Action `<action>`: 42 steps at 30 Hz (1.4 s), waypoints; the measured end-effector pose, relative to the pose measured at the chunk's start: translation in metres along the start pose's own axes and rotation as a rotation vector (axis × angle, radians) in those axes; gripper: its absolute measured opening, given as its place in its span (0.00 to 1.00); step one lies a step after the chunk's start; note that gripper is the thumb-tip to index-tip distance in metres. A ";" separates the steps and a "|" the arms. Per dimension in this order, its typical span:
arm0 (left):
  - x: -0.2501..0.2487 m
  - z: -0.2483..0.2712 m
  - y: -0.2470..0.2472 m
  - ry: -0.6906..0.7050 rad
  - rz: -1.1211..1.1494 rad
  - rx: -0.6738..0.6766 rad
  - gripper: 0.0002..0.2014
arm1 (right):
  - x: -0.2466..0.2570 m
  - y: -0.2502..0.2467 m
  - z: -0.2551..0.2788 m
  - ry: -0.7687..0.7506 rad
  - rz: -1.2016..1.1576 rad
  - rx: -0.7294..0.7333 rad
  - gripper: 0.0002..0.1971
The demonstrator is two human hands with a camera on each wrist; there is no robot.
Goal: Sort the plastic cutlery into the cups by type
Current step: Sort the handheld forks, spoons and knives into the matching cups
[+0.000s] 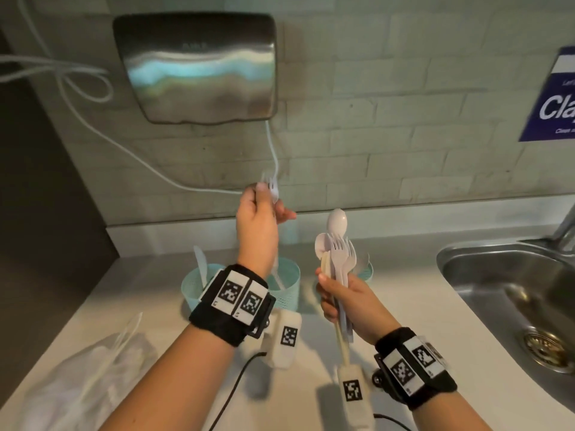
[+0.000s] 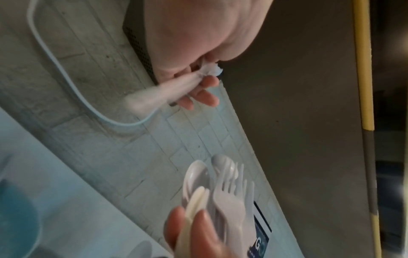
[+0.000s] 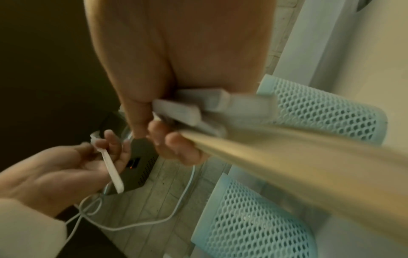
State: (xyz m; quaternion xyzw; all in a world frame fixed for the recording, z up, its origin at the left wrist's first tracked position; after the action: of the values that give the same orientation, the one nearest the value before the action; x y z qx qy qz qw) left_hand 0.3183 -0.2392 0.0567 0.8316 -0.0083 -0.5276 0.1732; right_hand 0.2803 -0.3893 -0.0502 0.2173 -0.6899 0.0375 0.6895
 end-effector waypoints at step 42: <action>0.114 0.005 -0.052 -0.265 -0.616 0.242 0.28 | 0.011 0.014 -0.018 -0.100 -0.217 -0.029 0.17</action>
State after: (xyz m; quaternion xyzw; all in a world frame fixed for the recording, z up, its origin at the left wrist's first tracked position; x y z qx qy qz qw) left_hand 0.3560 -0.2144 -0.0602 0.7339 0.1581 -0.6535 -0.0962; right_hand 0.2929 -0.3730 -0.0355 0.2823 -0.6965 -0.0580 0.6572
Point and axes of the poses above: each hand's wrist, its own z-axis away from the middle knuckle, its own y-axis out of the palm, x = y × z, the point moved 2 cm from there along -z, towards the middle knuckle, and after that the axes turned 2 degrees about x, right-handed, at the moved point
